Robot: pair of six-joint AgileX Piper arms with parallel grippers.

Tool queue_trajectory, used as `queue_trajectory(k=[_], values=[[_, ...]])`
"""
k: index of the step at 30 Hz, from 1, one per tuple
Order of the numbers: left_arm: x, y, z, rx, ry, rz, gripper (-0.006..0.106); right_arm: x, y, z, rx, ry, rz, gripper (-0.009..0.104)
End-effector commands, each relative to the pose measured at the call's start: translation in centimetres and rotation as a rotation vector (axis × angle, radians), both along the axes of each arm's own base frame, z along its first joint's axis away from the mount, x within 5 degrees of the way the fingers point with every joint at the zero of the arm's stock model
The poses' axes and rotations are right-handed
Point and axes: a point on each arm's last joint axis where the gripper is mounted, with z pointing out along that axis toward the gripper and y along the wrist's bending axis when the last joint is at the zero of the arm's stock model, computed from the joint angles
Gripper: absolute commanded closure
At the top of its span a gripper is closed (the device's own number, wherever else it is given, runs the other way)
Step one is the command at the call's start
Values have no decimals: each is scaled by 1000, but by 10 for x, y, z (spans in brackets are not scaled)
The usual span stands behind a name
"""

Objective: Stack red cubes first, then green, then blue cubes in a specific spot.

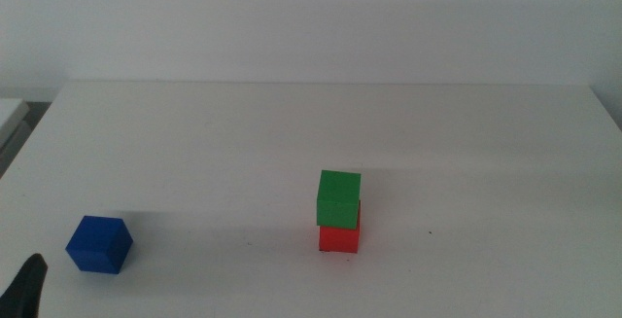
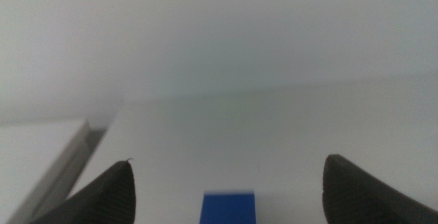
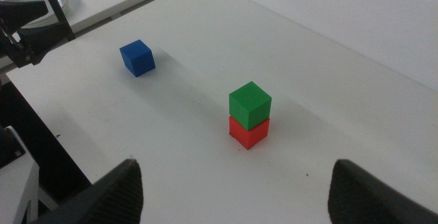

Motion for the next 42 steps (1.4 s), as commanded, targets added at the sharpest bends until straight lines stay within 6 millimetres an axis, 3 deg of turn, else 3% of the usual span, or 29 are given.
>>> queue_trajectory(k=[1, 6, 9, 13, 19, 23, 28, 34, 42], values=[[1, 0, 10, -1, 34, 7, 7, 0, 0, -1, 0, 0, 0, 6], [22, -2, 70, -21, 444, 0, 7, 0, 0, -1, 0, 0, 0, 6], [46, -7, 107, -48, 680, -35, 7, 0, 0, -1, 0, 0, 0, 6], [81, -10, 123, -49, 920, -56, 7, 0, 0, -1, 0, 0, 0, 6], [133, -14, 95, -86, 1148, -66, 7, 0, 0, -1, 0, 0, 0, 6], [155, -15, 73, -103, 1231, -62, 7, 0, 0, -1, 0, 0, 0, 6], [170, -14, 61, -107, 1222, -43, 7, 0, 0, -1, 0, 0, 0, 6], [183, -8, 63, -24, 1178, -7, 7, 0, 0, -1, 0, 0, 0, 6], [218, -4, 31, 81, 1218, -26, 7, 0, 0, -1, 0, 0, 0, 6]])
